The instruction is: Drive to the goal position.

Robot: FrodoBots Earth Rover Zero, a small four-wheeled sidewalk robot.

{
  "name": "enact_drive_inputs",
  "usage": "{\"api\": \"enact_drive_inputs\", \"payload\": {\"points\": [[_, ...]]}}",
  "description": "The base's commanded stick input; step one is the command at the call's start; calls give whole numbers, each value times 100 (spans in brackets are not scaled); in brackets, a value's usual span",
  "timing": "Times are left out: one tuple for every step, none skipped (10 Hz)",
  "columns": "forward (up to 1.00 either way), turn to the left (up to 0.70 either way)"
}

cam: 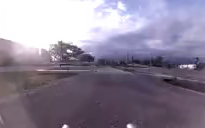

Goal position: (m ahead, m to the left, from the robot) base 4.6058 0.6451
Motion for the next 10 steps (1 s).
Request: {"api": "enact_drive_inputs", "payload": {"points": [[70, -1], [70, -1], [70, -1], [70, -1], [70, -1], [70, -1], [70, -1], [70, -1], [70, -1], [70, -1]]}}
